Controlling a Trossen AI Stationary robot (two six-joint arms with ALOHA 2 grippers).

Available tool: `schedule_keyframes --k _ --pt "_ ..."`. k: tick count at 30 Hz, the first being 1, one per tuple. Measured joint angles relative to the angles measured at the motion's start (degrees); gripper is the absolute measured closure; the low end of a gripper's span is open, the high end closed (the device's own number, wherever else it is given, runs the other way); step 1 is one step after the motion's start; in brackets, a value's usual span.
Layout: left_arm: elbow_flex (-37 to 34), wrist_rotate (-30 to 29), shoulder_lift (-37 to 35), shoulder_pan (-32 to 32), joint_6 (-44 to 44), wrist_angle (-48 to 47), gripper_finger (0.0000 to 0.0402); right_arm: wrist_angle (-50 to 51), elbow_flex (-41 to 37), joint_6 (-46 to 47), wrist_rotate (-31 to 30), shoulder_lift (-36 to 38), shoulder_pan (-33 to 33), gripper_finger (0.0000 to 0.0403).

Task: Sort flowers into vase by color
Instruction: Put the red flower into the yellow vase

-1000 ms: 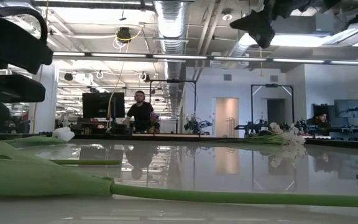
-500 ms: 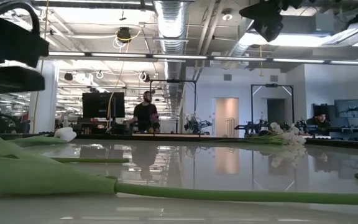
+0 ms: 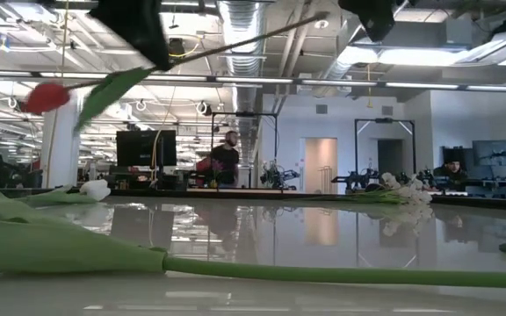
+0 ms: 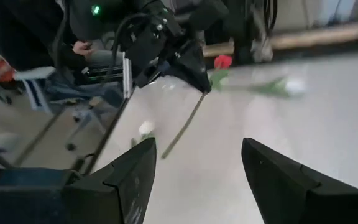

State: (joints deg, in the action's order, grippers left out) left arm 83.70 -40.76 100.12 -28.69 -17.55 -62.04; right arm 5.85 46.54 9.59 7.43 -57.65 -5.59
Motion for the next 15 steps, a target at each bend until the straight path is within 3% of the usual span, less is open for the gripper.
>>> schedule_keyframes --k 3,6,15 --pt "3.38 0.86 -0.51 6.0 2.45 0.68 0.0401 -1.46 0.0 -9.01 -2.5 1.59 1.78 0.0138" --pt "5.24 5.42 -1.65 12.58 4.33 2.72 0.0402 -2.26 0.0 -21.41 -4.43 2.48 3.16 0.0138" --pt "5.35 31.46 -4.51 31.66 -2.08 10.97 0.0401 -3.65 0.0 -55.17 -16.64 2.3 5.02 0.0138"
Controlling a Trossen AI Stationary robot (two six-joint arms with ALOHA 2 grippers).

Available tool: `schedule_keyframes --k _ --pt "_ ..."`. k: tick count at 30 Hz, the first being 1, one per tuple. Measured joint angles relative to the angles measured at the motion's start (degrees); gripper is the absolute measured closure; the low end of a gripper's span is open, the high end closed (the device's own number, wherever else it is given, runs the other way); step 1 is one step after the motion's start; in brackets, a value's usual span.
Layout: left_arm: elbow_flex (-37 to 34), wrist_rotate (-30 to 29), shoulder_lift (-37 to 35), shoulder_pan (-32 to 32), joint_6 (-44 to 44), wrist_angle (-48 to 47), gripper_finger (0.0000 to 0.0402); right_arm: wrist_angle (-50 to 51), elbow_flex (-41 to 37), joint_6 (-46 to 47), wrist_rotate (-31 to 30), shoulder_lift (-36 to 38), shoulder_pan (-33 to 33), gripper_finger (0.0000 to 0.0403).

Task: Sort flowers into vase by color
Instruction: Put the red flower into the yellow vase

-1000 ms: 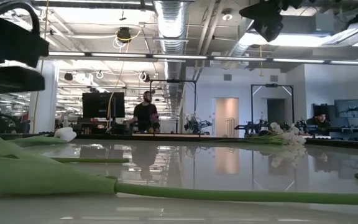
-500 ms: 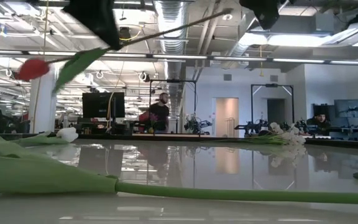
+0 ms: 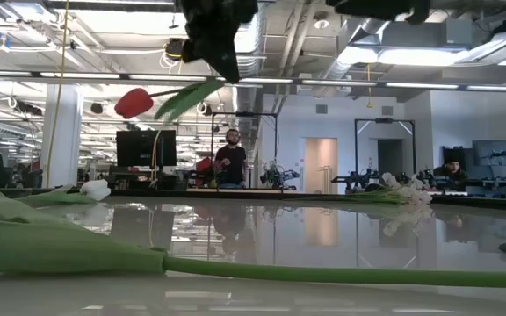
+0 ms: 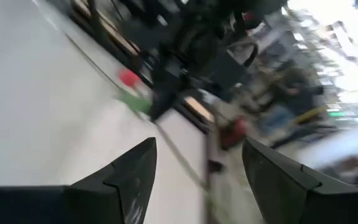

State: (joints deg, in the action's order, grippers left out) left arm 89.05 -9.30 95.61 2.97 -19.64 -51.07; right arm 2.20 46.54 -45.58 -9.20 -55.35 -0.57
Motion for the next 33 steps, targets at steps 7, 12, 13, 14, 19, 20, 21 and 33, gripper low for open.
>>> schedule_keyframes --k 7,12,13,14,19,20,21,33 --pt "-0.02 14.69 0.04 6.6 -6.17 9.8 0.0401 0.05 0.0 -8.32 -6.24 -5.84 2.33 0.0138" --pt "0.01 18.24 0.04 6.44 -8.12 14.59 0.0401 -2.96 0.0 -11.43 -12.54 -10.97 2.7 0.0138" --pt "0.01 18.47 0.04 6.45 -8.59 14.62 0.0401 -4.13 0.0 -12.96 -15.06 -11.89 2.68 0.0138" --pt "0.01 18.49 0.04 6.46 -8.76 14.58 0.0401 -5.27 0.0 -14.32 -17.38 -12.73 2.64 0.0138" --pt "0.01 18.52 0.04 6.39 -9.18 14.34 0.0401 -9.07 0.0 -17.88 -21.04 -15.48 2.21 0.0138" --pt "0.01 18.54 0.04 6.39 -9.18 14.03 0.0401 -9.75 0.0 -17.91 -21.07 -15.92 2.07 0.0138" --pt "0.01 18.58 0.04 6.39 -9.16 13.8 0.0401 -10.49 0.0 -17.91 -21.12 -16.3 2.06 0.0138" --pt "0.01 17.43 0.07 6.39 -8.04 12.69 0.0401 -15.51 -0.02 -19.36 -21.05 -18.45 -0.15 0.0201"
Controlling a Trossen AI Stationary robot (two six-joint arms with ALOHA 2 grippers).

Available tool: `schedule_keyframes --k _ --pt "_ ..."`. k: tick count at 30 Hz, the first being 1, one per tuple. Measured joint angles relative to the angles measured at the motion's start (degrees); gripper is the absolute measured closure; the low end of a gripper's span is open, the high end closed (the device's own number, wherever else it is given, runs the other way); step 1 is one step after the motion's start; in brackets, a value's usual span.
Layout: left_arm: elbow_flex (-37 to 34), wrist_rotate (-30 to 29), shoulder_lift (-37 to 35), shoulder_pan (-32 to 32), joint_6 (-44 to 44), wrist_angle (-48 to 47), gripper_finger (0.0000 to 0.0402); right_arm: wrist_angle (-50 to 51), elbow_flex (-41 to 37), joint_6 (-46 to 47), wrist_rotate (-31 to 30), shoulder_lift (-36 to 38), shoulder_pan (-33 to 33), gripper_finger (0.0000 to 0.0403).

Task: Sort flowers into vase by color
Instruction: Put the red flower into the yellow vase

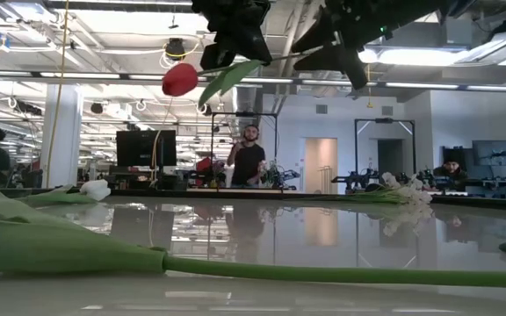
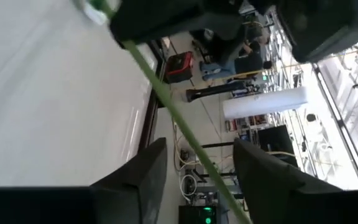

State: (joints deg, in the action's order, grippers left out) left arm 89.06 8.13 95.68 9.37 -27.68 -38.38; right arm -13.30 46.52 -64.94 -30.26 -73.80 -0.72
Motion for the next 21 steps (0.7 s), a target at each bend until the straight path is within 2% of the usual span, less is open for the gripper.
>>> schedule_keyframes --k 6,11,16,21 --pt "0.0 0.43 0.0 0.0 1.44 0.03 0.0401 0.24 0.0 0.11 -0.09 -0.92 -1.17 0.029" --pt "0.0 -1.17 0.0 -0.89 3.75 0.23 0.0397 2.39 -0.04 5.51 -0.27 -1.4 -1.77 0.0379" --pt "0.0 -2.39 0.0 -1.62 8.38 0.38 0.0367 6.9 -0.04 13.13 1.36 -1.4 -2.53 0.0376" --pt "-0.02 -4.96 -0.88 -1.03 12.33 -0.01 0.0335 15.02 0.0 21.69 11.69 0.52 -0.98 0.0381"
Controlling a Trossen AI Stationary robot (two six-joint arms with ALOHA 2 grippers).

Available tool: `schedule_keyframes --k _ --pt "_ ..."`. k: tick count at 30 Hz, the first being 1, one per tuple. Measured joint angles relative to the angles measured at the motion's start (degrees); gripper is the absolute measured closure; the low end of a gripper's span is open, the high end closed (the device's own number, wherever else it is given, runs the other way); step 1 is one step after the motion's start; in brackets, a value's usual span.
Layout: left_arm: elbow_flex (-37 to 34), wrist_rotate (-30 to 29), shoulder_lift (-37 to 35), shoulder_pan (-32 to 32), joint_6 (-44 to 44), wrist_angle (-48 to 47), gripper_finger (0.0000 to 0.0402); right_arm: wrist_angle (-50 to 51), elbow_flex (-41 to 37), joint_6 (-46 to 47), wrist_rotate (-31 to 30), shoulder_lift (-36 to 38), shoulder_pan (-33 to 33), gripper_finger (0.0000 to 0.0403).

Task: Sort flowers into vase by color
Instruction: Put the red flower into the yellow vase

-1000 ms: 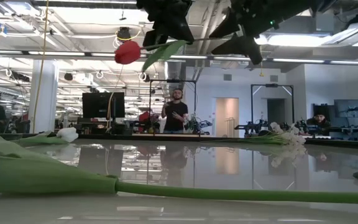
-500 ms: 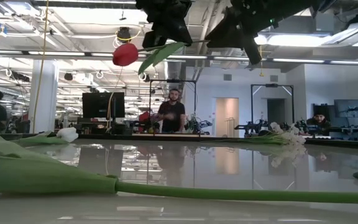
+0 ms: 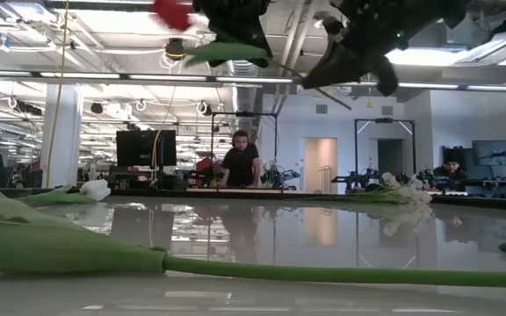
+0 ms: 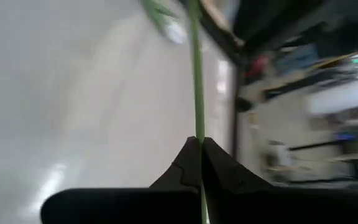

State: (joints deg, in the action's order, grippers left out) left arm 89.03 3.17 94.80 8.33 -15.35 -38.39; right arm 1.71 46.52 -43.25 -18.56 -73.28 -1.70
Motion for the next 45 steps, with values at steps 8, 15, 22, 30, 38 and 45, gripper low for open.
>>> schedule_keyframes --k 8,15,22,30,38,45 --pt "0.07 -10.48 -5.72 0.42 9.2 0.55 0.0319 7.83 0.0 9.71 22.16 7.15 4.35 0.0381" --pt "-5.52 -17.07 -6.16 -0.61 16.14 8.25 0.0319 2.39 0.0 20.72 41.17 12.83 7.43 0.0381" --pt "-14.96 -6.21 -6.72 -3.33 20.08 25.93 0.0319 0.47 0.0 25.77 49.84 16.41 7.41 0.0381" --pt "-23.18 1.67 -6.09 -9.66 30.32 59.96 0.0319 -18.35 -7.24 36.92 51.6 19.13 6.75 0.0381" --pt "-23.61 -0.21 -3.64 -11.45 35.32 71.86 0.0319 -25.09 -8.37 40.2 47.98 14.16 5.31 0.0381" --pt "-23.28 1.26 -2.88 -11.69 32.65 72.77 0.029 -27.46 -8.35 40.29 46.76 12.35 5.56 0.0375"
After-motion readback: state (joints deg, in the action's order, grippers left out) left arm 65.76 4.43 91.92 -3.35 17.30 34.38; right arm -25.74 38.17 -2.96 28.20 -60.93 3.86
